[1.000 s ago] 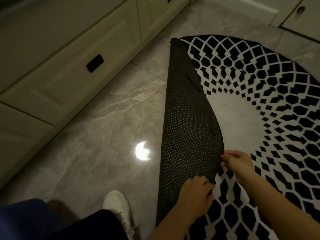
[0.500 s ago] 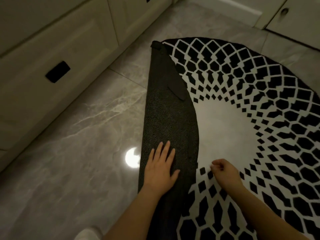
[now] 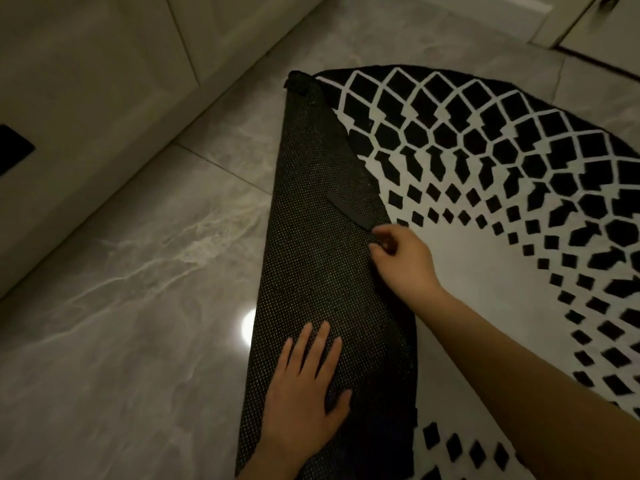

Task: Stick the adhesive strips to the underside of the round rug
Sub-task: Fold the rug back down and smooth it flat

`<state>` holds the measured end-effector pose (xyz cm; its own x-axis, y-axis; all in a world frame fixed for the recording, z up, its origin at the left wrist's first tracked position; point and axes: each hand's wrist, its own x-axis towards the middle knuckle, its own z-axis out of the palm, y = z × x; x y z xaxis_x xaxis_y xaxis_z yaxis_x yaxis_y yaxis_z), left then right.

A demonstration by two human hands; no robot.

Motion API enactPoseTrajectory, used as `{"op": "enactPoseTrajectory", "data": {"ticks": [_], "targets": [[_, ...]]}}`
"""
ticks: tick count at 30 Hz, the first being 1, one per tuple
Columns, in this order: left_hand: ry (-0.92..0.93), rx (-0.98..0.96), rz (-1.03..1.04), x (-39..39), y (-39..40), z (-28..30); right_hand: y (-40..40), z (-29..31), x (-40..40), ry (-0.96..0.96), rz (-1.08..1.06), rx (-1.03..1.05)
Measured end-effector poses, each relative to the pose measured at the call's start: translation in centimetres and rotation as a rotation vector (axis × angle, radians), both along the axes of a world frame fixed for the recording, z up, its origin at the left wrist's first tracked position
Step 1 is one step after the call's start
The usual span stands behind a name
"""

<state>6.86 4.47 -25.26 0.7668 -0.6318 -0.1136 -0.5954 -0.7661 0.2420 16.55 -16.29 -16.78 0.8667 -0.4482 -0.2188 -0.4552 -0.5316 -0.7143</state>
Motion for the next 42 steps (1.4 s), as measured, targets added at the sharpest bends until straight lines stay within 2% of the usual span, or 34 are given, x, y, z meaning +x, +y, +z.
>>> {"op": "enactPoseTrajectory", "data": {"ticks": [4,8,16,19,22,25,27,29,31,36,39,42], "targets": [[-0.042,-0.008,-0.006,0.1,-0.2,-0.5,0.3,-2.2,4.8,0.053,0.055,-0.055],[-0.031,-0.024,0.002,0.0,-0.1,-0.4,-0.6,-3.9,6.6,0.095,0.089,-0.256],[-0.006,-0.044,0.029,-0.1,0.0,0.0,-1.2,-4.3,7.2,0.2,0.001,-0.101],[-0.008,-0.062,0.028,-0.1,-0.1,0.0,-1.2,-4.4,6.4,0.226,0.035,-0.049],[-0.006,-0.07,0.025,-0.1,-0.2,0.1,-1.1,-4.6,5.8,0.152,0.08,-0.069],[-0.005,-0.07,0.026,0.0,-0.2,0.1,-1.1,-4.7,6.0,0.197,0.119,-0.078],[-0.005,-0.072,0.03,0.0,-0.1,0.2,-1.3,-4.6,6.3,0.216,0.047,0.053],[-0.008,-0.079,0.035,-0.1,-0.2,0.1,-1.8,-4.4,6.4,0.164,-0.112,0.256],[-0.007,-0.09,0.034,-0.1,-0.1,0.1,-2.7,-4.2,6.2,0.111,-0.28,0.34],[-0.01,-0.098,0.035,-0.1,-0.1,0.0,-4.3,-4.9,5.6,0.087,-0.49,0.374],[-0.01,-0.096,0.037,-0.1,-0.1,0.0,-4.4,-5.1,5.7,0.078,-0.477,0.362],[-0.015,-0.101,0.035,-0.1,-0.2,0.0,-4.5,-4.9,6.2,0.107,-0.374,0.232]]}}
